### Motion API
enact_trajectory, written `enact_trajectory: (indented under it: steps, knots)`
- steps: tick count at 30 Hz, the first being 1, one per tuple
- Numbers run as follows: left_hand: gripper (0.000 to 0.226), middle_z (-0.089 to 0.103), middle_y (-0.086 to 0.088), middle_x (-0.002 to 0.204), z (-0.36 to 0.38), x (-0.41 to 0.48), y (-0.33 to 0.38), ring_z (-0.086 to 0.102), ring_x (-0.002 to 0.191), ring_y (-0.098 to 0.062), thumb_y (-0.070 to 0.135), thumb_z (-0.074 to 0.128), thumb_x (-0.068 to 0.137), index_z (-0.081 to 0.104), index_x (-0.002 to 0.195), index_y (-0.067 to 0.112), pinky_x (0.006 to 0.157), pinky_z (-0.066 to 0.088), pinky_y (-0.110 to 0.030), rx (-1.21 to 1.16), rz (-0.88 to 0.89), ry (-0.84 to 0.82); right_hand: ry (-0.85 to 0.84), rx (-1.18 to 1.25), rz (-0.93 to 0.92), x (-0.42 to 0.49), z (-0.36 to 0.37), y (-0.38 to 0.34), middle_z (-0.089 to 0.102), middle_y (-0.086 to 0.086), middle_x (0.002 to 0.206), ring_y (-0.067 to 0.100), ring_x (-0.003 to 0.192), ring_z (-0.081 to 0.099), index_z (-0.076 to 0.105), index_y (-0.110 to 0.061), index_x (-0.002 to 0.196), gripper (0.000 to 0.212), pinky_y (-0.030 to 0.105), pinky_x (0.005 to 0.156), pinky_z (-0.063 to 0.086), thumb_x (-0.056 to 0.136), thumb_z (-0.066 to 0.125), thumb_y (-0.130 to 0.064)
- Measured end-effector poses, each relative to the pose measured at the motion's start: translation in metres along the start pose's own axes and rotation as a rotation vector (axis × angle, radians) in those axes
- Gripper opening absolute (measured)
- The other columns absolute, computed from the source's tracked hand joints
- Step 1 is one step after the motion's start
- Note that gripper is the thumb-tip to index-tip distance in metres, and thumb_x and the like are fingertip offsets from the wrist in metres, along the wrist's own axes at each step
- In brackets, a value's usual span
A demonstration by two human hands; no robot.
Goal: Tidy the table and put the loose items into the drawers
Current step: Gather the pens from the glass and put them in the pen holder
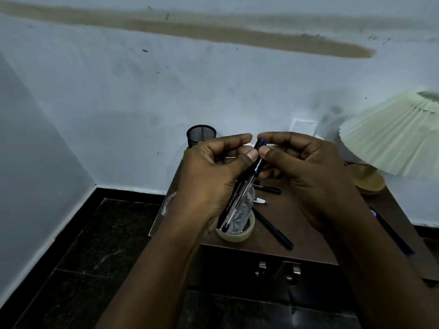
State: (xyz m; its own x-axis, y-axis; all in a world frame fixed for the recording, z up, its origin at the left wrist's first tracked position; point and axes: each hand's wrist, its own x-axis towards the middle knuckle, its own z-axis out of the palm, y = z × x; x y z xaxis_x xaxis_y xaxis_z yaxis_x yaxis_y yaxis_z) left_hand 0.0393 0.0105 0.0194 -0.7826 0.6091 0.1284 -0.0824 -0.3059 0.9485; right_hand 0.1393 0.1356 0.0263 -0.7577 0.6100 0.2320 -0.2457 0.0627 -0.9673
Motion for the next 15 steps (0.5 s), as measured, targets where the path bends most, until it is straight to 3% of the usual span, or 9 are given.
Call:
enact_trajectory:
  steps: [5,10,15]
  knots:
    - [0.027,0.08,-0.012,0.088,-0.003,0.001,0.0,0.078,0.078,-0.022,-0.005,0.078,0.084,0.077,0.106,0.009,0.068,0.064,-0.03,-0.086,-0.116,0.008,0.033,0.05,0.077,0.002,-0.004,0.005,0.078,0.018,0.086,0.027,0.066,0.069,0.079,-0.007,0.101,0.015,0.029,0.062,0.058,0.087,0.075,-0.002]
    - [0.018,0.079,-0.022,0.091,-0.012,0.001,-0.004,0.075,0.077,-0.031,0.005,0.082,0.083,0.079,0.1,0.003,0.077,0.066,-0.044,0.082,-0.198,-0.108,0.132,0.107,0.157,0.005,-0.009,0.006,0.078,0.016,0.084,0.022,0.062,0.067,0.08,-0.009,0.095,0.012,0.028,0.061,0.058,0.086,0.074,-0.003]
    - [0.009,0.08,-0.019,0.09,-0.013,-0.002,-0.004,0.075,0.069,-0.022,0.005,0.073,0.092,0.077,0.1,0.002,0.06,0.064,-0.029,0.207,-0.294,-0.246,0.133,0.14,0.17,0.006,-0.012,0.006,0.078,0.014,0.084,0.021,0.063,0.067,0.08,-0.011,0.092,0.01,0.028,0.062,0.058,0.086,0.075,-0.004]
